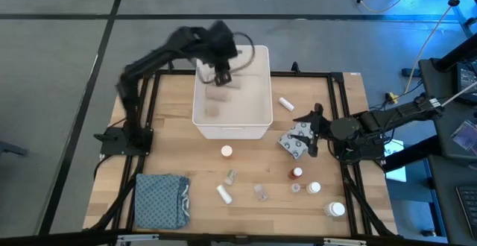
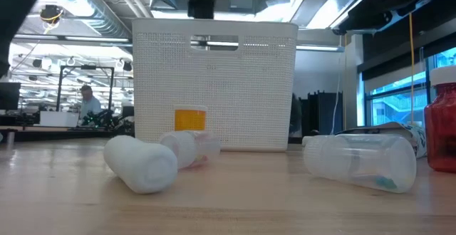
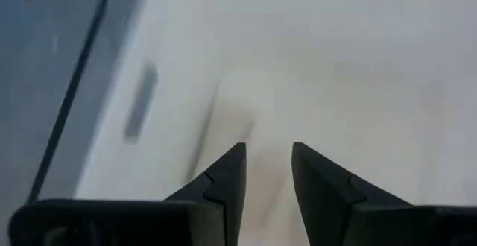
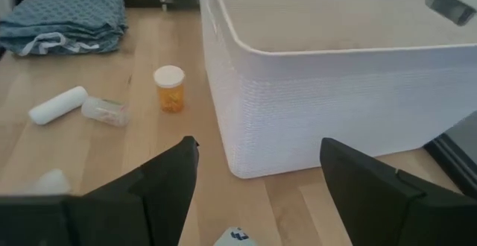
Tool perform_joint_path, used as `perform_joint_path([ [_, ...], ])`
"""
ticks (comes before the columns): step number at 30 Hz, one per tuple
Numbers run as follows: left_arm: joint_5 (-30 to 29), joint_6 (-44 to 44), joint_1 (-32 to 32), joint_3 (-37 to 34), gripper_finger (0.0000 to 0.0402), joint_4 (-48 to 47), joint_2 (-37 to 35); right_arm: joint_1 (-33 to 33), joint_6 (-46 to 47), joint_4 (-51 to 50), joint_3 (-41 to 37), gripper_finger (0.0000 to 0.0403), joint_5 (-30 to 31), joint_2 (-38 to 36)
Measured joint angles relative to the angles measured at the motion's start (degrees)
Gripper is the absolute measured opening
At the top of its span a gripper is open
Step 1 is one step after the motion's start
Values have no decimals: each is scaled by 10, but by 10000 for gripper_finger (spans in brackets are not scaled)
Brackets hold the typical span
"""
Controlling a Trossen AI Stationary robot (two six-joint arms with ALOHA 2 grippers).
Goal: Pick & place medical supplies in basket/bin
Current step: Put the top rolled white gauze into the white bin
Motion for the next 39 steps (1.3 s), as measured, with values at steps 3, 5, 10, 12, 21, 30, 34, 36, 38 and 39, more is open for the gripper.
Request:
perform_joint_path([
  [3,49,-1,4,-65,102,96,-78,0,21,0,0,281,-11,0],
  [5,54,-10,4,-134,102,166,-132,0,31,0,0,281,-11,2],
  [10,48,-36,7,-365,102,344,-281,0,68,-2,0,281,94,6],
  [12,47,-43,7,-462,102,414,-344,0,78,-1,0,281,145,6],
  [21,46,-108,7,-846,102,743,-584,-108,103,0,3,281,111,17],
  [30,47,-175,7,-1022,102,895,-687,-305,69,1,3,280,-62,79],
  [34,47,-181,6,-1035,102,889,-696,-377,39,4,3,280,-108,133],
  [36,47,-181,6,-1039,102,886,-696,-408,29,11,3,280,-128,164],
  [38,47,-181,6,-1039,102,881,-695,-436,27,23,3,280,-156,199],
  [39,47,-181,6,-1039,102,878,-695,-448,27,26,3,280,-171,216],
])
